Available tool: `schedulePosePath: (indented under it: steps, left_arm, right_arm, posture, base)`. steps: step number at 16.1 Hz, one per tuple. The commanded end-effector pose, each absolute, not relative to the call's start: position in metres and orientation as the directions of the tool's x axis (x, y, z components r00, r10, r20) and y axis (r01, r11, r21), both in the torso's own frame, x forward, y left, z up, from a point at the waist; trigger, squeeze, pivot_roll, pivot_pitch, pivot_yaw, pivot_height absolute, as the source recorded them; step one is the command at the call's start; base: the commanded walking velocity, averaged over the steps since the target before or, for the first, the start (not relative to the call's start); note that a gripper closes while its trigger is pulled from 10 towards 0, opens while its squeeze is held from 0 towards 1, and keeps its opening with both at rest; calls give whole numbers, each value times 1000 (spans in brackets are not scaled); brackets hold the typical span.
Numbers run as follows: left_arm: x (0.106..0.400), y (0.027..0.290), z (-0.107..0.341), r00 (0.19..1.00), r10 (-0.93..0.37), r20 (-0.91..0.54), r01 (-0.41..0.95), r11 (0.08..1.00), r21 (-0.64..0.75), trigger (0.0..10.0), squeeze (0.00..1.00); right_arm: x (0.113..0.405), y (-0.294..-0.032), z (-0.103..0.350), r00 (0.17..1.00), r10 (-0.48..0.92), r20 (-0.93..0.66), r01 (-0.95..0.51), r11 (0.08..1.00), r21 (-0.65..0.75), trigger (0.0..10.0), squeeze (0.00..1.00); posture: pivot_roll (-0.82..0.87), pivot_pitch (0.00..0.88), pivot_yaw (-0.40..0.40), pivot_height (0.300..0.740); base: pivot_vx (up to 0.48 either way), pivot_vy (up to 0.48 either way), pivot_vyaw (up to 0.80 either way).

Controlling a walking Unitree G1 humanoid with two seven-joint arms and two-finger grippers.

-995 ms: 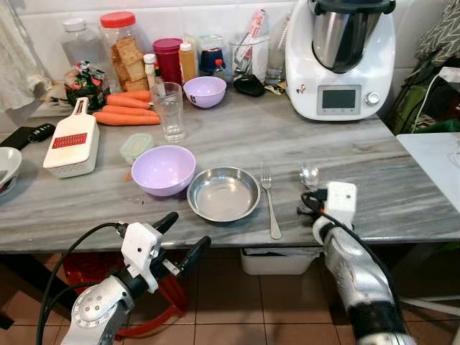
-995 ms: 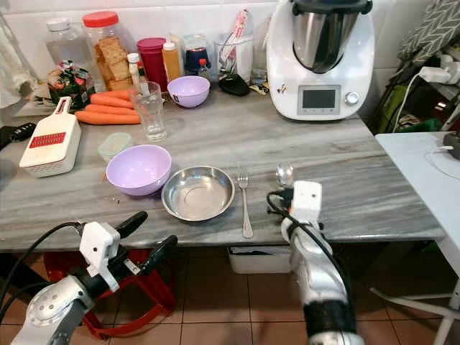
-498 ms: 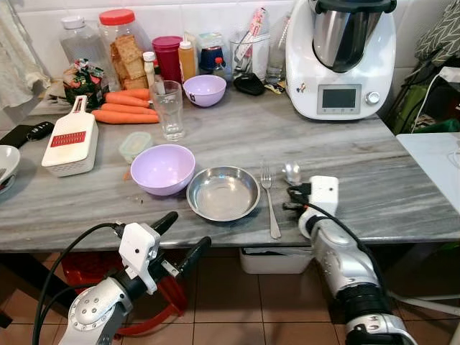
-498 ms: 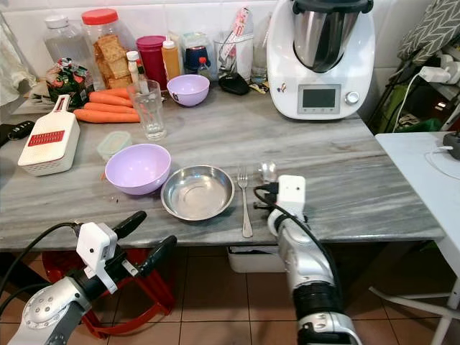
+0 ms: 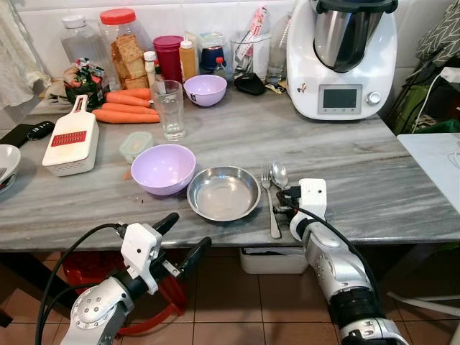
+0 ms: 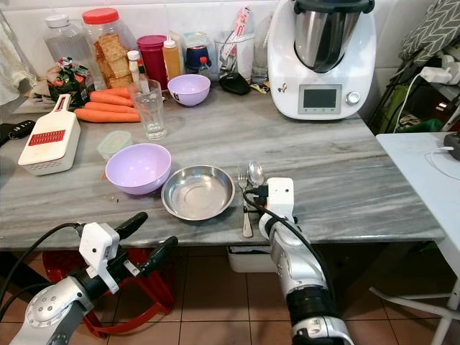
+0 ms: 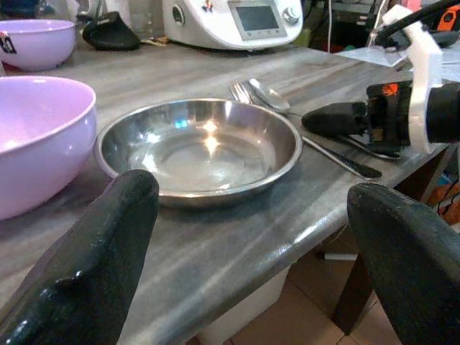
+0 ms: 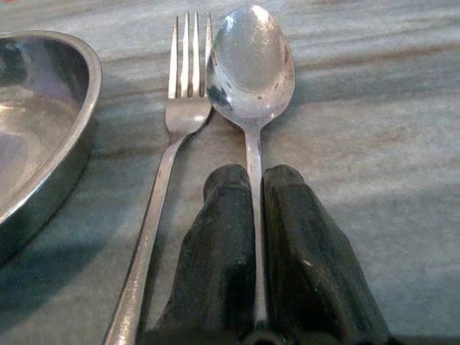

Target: Setting the table

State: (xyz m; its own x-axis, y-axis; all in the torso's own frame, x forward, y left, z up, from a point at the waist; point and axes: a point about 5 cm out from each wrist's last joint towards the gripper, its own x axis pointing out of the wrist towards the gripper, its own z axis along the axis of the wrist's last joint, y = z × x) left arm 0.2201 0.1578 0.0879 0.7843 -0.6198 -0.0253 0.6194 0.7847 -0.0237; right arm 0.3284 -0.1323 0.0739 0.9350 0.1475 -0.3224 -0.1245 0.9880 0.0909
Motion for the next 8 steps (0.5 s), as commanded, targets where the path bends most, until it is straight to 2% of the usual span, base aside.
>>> schedulePosePath:
  steps: [1,8]
  left_arm:
    - [221,158,89,776,-630,-23,630,777,-7,10000,0]
    - [223,157,89,772,-635,-22,636,772,-3,10000,0]
  right_arm:
    - [323,-137,66,923,135,-359,-117,991,73,10000,0]
    - [321,-146,65,923,122,-366,-122,992,23,10000,0]
  posture:
    - [27,3,28,740]
    - [23,4,33,740]
  base:
    - [0,0,0]
    - [0,0,0]
